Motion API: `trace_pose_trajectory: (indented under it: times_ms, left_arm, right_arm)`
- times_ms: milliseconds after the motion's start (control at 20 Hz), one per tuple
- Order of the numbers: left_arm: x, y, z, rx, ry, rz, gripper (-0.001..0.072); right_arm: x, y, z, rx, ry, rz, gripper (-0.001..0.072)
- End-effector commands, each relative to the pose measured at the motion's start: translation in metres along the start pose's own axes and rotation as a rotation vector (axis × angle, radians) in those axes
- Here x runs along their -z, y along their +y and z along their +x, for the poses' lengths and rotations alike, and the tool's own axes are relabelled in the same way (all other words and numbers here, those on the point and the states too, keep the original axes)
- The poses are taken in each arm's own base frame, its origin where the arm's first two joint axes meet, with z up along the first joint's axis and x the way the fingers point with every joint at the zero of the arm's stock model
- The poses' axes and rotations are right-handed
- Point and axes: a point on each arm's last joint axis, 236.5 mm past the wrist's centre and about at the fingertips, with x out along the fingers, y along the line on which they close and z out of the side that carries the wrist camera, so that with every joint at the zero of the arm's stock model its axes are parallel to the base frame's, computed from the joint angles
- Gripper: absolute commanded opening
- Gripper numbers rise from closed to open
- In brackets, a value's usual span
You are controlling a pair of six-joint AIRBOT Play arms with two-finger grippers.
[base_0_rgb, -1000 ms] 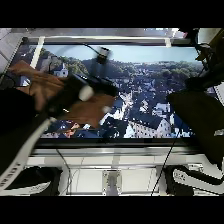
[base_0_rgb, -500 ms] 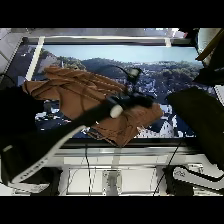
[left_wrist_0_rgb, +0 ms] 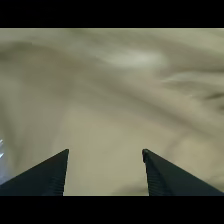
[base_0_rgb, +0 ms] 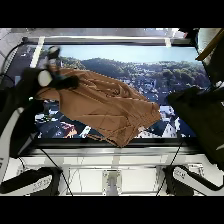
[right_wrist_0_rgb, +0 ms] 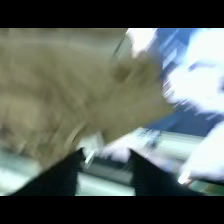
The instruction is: Fold the clothes and pants, and hang the long-sleeved shirts on hangers.
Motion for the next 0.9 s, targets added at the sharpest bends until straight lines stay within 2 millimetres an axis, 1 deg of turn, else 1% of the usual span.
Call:
trace_pose_trajectory:
  times_ms: [0,100,150,200,350,450,600,650,750,850]
  left_arm:
    - [0.071,0.08,0.005,-0.131,0.142,-0.124,0.0533]
    - [0.095,0.09,0.018,-0.145,0.181,-0.142,0.0533]
    - [0.098,0.091,0.024,-0.145,0.172,-0.141,0.0533]
    - [0.094,0.091,0.028,-0.142,0.145,-0.14,0.0533]
    - [0.072,0.09,0.031,-0.13,0.047,-0.135,0.0533]
    - [0.064,0.09,0.031,-0.127,0.015,-0.133,0.0532]
    - [0.061,0.09,0.031,-0.126,0.0,-0.131,0.0532]
    - [0.059,0.091,0.031,-0.128,-0.006,-0.127,0.0532]
    - [0.056,0.091,0.031,-0.128,-0.02,-0.116,0.0532]
    - [0.053,0.091,0.031,-0.127,-0.033,-0.116,0.0532]
  right_arm:
    - [0.087,0.029,0.066,-0.134,0.213,0.06,0.0468]
    - [0.125,0.055,0.092,-0.201,0.332,0.079,0.0468]
    - [0.14,0.067,0.105,-0.217,0.368,0.06,0.0469]
    - [0.149,0.076,0.117,-0.218,0.381,0.045,0.0468]
    - [0.167,0.097,0.153,-0.155,0.38,-0.009,0.0468]
    - [0.178,0.108,0.17,-0.13,0.391,-0.027,0.0467]
    - [0.205,0.115,0.187,-0.109,0.475,-0.044,0.0467]
    - [0.209,0.117,0.193,-0.104,0.477,-0.051,0.0467]
    - [0.203,0.122,0.209,-0.105,0.429,-0.044,0.0467]
    - [0.196,0.123,0.22,-0.103,0.399,-0.001,0.0467]
